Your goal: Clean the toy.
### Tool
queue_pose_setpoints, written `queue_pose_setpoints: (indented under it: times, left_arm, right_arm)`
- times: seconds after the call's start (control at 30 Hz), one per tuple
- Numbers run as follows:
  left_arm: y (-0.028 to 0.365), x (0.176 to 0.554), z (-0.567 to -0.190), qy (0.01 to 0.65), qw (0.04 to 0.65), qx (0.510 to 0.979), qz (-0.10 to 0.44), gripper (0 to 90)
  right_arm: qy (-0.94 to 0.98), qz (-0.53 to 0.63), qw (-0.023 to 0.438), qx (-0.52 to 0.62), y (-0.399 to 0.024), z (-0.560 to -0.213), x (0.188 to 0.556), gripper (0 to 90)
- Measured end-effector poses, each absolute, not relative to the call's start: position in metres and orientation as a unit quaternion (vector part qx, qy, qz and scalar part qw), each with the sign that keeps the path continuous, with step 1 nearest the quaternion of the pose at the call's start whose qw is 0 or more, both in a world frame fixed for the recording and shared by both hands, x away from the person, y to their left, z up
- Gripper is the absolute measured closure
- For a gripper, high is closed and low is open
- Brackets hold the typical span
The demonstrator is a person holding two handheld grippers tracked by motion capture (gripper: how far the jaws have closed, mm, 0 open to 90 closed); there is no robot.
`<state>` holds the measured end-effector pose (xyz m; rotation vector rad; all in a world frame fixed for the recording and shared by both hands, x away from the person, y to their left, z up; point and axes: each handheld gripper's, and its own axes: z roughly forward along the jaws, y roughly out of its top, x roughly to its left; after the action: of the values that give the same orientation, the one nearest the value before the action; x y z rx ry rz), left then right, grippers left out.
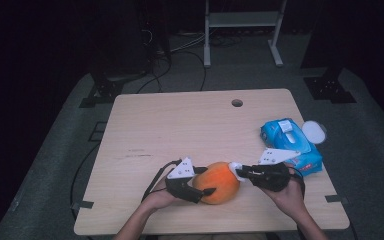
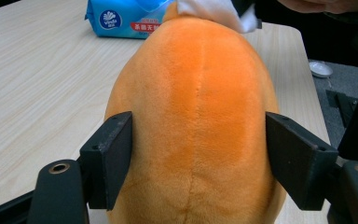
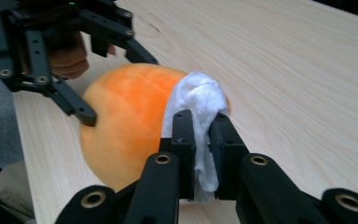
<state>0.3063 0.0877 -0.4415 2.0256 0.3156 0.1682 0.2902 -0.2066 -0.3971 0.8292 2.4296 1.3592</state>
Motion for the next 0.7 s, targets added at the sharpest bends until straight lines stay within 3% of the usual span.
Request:
queue_pose_setpoints:
  times: [0.43, 0.7]
  left_arm:
    - [0.094, 0.312, -0.444, 0.167, 0.522, 0.834, 0.066, 25.8]
    - [0.080, 0.298, -0.440, 0.125, 0.514, 0.843, 0.096, 29.4]
  right_arm:
    - [0.833, 0.475, 0.105, 0.264, -0.196, -0.397, 0.282, 80.8]
    - [0.811, 0.488, 0.091, 0.311, -0.216, -0.405, 0.296, 80.7]
